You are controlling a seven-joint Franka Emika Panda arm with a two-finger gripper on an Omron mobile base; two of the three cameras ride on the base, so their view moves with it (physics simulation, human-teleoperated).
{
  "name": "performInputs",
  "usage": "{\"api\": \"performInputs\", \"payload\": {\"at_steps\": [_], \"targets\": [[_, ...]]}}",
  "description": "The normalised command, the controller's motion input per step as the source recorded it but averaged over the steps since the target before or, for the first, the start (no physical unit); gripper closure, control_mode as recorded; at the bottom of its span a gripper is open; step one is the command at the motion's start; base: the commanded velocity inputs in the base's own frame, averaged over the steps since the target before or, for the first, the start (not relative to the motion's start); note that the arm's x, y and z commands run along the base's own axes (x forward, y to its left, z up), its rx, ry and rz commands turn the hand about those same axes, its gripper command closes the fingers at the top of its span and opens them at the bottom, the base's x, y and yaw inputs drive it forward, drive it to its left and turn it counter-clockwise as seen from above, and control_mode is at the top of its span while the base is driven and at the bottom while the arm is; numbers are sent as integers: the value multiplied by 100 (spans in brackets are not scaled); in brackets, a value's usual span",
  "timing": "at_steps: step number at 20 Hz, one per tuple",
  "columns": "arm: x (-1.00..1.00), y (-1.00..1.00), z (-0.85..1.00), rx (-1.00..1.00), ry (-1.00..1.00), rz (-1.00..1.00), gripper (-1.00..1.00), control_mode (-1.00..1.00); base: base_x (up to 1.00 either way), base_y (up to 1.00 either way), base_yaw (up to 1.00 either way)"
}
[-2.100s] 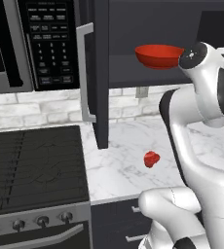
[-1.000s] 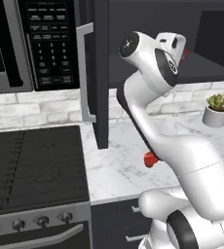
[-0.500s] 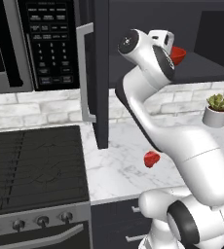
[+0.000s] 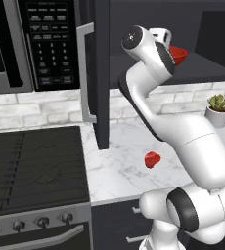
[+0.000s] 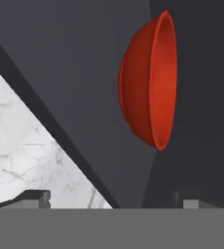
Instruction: Retrieve the bowl from the cabinet, then place the raw meat into the bowl to avoid contamination.
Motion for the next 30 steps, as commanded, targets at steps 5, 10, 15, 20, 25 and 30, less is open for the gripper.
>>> {"api": "performInputs", "payload": {"at_steps": [5, 10, 15, 20, 25, 30], "targets": [[39, 0, 0, 1, 0, 0, -100, -100, 0, 0, 0], [49, -1, -1, 3, 0, 0, -100, -100, 0, 0, 0], [48, -4, -1, 6, 3, 0, -100, -100, 0, 0, 0], [41, -3, -4, 7, 2, 3, -100, -100, 0, 0, 0], [36, -6, -15, 7, 0, 6, -100, -100, 0, 0, 0], [23, -4, -23, 4, 0, 7, -100, -100, 0, 0, 0]]}}
